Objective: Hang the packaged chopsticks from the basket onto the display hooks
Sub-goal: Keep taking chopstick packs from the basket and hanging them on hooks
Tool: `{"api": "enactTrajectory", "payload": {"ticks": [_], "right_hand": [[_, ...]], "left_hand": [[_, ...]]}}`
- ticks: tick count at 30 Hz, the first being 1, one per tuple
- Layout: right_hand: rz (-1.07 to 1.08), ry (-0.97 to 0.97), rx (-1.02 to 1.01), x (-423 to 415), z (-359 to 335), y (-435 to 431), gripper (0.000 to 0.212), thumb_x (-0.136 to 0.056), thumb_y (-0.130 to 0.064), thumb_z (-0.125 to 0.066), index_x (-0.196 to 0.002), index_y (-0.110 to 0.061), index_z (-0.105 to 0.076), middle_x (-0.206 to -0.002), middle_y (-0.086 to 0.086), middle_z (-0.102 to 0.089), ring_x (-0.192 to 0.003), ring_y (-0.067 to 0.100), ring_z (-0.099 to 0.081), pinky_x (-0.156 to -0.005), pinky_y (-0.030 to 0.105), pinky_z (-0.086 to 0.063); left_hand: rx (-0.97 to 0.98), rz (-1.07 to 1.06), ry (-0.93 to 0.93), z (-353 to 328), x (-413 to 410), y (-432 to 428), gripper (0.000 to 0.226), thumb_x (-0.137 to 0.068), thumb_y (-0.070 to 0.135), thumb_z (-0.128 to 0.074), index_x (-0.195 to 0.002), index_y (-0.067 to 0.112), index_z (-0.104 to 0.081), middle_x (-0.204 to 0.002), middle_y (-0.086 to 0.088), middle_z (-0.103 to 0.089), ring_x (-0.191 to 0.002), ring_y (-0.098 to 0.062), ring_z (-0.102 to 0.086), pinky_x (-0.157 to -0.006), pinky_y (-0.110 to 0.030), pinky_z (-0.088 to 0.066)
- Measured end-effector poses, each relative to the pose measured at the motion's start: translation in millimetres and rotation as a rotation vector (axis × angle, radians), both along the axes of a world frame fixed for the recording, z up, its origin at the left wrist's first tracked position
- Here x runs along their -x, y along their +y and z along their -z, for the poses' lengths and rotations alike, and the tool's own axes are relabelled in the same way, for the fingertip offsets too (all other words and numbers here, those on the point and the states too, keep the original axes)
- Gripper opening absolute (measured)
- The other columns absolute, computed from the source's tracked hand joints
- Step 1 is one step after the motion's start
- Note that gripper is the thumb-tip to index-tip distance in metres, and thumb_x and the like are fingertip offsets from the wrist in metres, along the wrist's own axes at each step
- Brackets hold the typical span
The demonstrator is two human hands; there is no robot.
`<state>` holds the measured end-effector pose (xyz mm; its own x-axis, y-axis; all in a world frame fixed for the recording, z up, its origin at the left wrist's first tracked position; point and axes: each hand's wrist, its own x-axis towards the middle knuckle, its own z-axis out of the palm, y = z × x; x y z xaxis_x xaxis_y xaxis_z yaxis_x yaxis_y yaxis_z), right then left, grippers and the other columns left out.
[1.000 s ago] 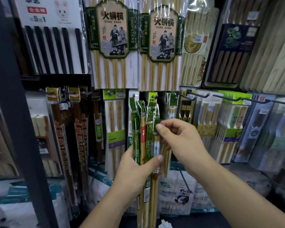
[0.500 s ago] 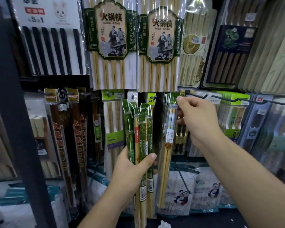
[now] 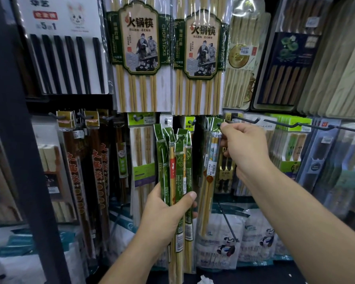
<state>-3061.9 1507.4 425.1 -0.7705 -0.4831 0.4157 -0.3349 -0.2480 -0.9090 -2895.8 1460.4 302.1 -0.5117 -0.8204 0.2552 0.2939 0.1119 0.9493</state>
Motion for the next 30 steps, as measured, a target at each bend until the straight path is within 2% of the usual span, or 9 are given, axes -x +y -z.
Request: {"api": "enactTrajectory", "payload": {"ticks": [3,5,7,10,13,16,21,26,30], "right_hand": [[0.021,0.072,-0.036,2,6,-2,0.029,-0.1,-0.026,-0.063,-0.083,-0.004,-0.072,-0.064,0.01,-0.056,-0.056,0.016,-0.048,-0.064,0.024,-0.047],[0.048,0.12,-0.056,3,9,-2,0.026,-0.099,-0.028,-0.063,-0.078,-0.016,-0.073,-0.058,0.0,-0.06,-0.052,0.01,-0.05,-0.058,0.024,-0.045],[0.068,0.119,-0.045,3,12,0,0.022,-0.097,-0.028,-0.066,-0.078,-0.022,-0.072,-0.059,-0.007,-0.066,-0.054,0.004,-0.056,-0.06,0.027,-0.045],[0.079,0.1,-0.025,-1,18,6,0.015,-0.096,-0.031,-0.068,-0.083,-0.023,-0.07,-0.074,0.002,-0.069,-0.067,0.007,-0.061,-0.064,0.029,-0.049],[-0.049,0.099,-0.022,-9,27,18,0.015,-0.096,-0.031,-0.066,-0.084,-0.026,-0.072,-0.08,0.002,-0.069,-0.063,0.001,-0.06,-0.058,0.021,-0.05],[-0.237,0.166,-0.061,-19,36,28,0.009,-0.096,-0.029,-0.068,-0.089,-0.029,-0.074,-0.08,-0.009,-0.073,-0.068,0.0,-0.066,-0.057,0.012,-0.05],[-0.288,0.201,-0.073,-19,41,33,0.014,-0.096,-0.03,-0.068,-0.083,-0.029,-0.076,-0.068,-0.008,-0.07,-0.063,0.0,-0.064,-0.059,0.013,-0.048],[-0.322,0.181,-0.032,-14,42,39,0.009,-0.096,-0.026,-0.068,-0.091,-0.025,-0.075,-0.071,-0.005,-0.069,-0.065,0.005,-0.063,-0.059,0.016,-0.05],[-0.343,0.103,-0.041,-9,40,42,0.016,-0.098,-0.027,-0.065,-0.086,-0.022,-0.074,-0.084,0.017,-0.069,-0.069,0.018,-0.062,-0.057,0.024,-0.052]], "left_hand": [[0.026,-0.002,-0.003,-1,1,1,0.021,-0.092,0.014,-0.076,-0.11,0.014,-0.064,-0.083,-0.01,-0.076,-0.077,-0.029,-0.074,-0.071,-0.038,-0.061],[0.04,-0.013,-0.008,-2,1,2,0.02,-0.092,0.015,-0.075,-0.109,0.015,-0.064,-0.084,-0.008,-0.077,-0.08,-0.03,-0.074,-0.08,-0.046,-0.06],[0.051,-0.011,-0.006,-3,1,3,0.019,-0.092,0.015,-0.075,-0.107,0.014,-0.064,-0.084,-0.008,-0.078,-0.079,-0.029,-0.075,-0.083,-0.047,-0.059],[0.056,0.008,-0.003,-5,1,4,0.018,-0.092,0.016,-0.076,-0.106,0.016,-0.065,-0.085,-0.01,-0.078,-0.079,-0.029,-0.076,-0.081,-0.046,-0.06],[0.05,0.027,-0.004,-4,4,5,0.018,-0.08,0.028,-0.081,-0.095,0.032,-0.071,-0.089,-0.008,-0.079,-0.085,-0.029,-0.077,-0.083,-0.048,-0.061],[0.053,0.042,-0.007,-3,8,8,0.026,-0.071,0.036,-0.083,-0.093,0.04,-0.072,-0.093,-0.003,-0.079,-0.09,-0.026,-0.077,-0.087,-0.054,-0.06],[0.067,0.107,0.019,-3,13,15,0.023,-0.082,0.016,-0.079,-0.089,0.037,-0.075,-0.084,-0.009,-0.078,-0.075,-0.025,-0.077,-0.067,-0.036,-0.063],[0.053,0.11,0.002,-5,19,18,0.03,-0.082,0.013,-0.08,-0.089,0.041,-0.075,-0.089,-0.008,-0.079,-0.08,-0.027,-0.078,-0.07,-0.04,-0.065],[0.018,0.139,0.021,-4,25,22,0.036,-0.088,0.003,-0.078,-0.085,0.038,-0.076,-0.088,-0.008,-0.079,-0.076,-0.023,-0.077,-0.063,-0.033,-0.063]]}}
